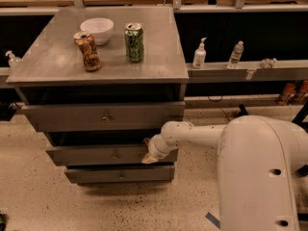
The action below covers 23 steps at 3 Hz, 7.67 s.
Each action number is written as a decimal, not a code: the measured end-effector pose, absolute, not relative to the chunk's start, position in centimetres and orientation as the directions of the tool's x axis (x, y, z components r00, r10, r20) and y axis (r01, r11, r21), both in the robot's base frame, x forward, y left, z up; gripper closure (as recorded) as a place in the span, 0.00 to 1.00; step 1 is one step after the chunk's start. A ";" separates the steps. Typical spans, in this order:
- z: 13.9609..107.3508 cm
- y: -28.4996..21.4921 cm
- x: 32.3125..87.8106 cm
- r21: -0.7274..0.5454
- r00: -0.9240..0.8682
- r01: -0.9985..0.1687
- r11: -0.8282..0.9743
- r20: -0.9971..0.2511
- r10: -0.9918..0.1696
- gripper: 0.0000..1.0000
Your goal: Open middle drawer
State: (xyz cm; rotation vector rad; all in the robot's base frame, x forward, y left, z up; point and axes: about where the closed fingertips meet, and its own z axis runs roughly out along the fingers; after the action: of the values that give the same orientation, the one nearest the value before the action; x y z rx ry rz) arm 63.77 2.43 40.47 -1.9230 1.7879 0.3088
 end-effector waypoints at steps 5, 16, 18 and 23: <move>44.3 2.8 53.3 -0.269 0.237 -0.961 -0.069 -0.666 -0.707 0.00; 45.4 3.9 44.1 0.140 0.077 -0.967 -0.211 -0.629 -0.773 0.22; 45.4 3.9 44.1 0.140 0.077 -0.967 -0.211 -0.629 -0.773 0.00; 43.2 3.8 45.3 0.218 0.047 -0.953 -0.208 -0.574 -0.818 0.35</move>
Offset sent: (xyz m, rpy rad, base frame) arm -0.1393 -0.0464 0.0807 0.2700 0.0226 0.2232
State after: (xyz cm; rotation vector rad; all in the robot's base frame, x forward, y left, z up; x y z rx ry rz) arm 45.28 3.75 43.17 -2.0999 1.8186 0.8949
